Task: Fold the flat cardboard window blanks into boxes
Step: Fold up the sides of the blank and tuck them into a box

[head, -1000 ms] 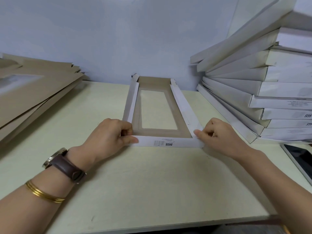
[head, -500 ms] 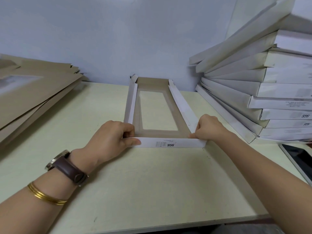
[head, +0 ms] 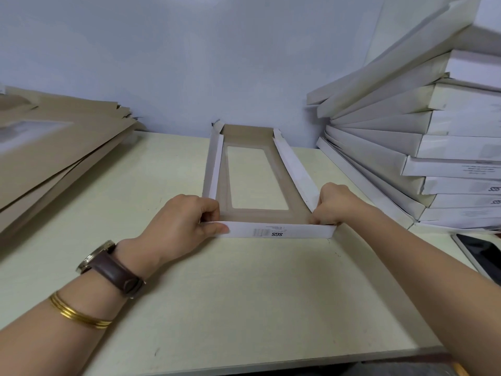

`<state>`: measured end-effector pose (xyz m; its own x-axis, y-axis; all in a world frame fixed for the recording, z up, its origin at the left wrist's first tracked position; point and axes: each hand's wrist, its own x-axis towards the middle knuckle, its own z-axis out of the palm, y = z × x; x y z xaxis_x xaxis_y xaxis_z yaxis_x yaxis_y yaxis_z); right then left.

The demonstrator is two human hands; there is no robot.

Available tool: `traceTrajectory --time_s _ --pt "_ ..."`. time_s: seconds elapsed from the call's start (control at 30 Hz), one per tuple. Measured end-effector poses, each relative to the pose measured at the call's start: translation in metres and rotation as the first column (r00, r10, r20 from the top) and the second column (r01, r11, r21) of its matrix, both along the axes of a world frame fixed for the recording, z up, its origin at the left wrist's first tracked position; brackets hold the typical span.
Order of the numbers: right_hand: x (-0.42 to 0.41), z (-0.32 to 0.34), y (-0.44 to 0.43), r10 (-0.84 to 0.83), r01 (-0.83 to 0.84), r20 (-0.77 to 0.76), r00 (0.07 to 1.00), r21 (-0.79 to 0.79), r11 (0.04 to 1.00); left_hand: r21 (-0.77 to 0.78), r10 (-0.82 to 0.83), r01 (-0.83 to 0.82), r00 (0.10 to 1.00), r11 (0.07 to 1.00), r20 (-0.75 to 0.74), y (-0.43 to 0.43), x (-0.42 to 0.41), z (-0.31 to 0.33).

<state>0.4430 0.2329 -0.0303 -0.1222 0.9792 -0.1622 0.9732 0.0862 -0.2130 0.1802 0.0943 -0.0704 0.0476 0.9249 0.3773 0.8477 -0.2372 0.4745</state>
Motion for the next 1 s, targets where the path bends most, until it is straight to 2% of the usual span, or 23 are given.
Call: traceTrajectory --time_s 0.2,0.4,0.53,0.8,1.0 --pt "0.01 0.006 0.0 0.098 -0.103 -0.086 0.991 -0.052 0.993 -0.014 0.001 -0.001 1.0 1.0 0.002 0.0 0.0 0.001" --pt "0.014 0.011 -0.001 0.104 -0.112 -0.072 0.992 -0.13 0.985 -0.009 -0.002 0.002 1.0 1.0 0.0 -0.001 0.001 0.001" --pt "0.017 0.015 -0.001 0.09 -0.112 -0.121 0.989 -0.191 0.975 -0.009 -0.003 0.003 1.0 1.0 0.011 0.0 0.001 0.0" --pt "0.014 0.02 -0.004 0.128 -0.136 -0.06 0.99 -0.145 0.98 -0.007 -0.013 0.013 1.0 1.0 0.011 0.001 0.0 -0.001" --pt "0.016 0.015 -0.01 0.167 -0.177 -0.082 0.983 -0.14 0.974 -0.01 -0.004 0.004 1.0 1.0 0.0 0.001 0.0 -0.001"
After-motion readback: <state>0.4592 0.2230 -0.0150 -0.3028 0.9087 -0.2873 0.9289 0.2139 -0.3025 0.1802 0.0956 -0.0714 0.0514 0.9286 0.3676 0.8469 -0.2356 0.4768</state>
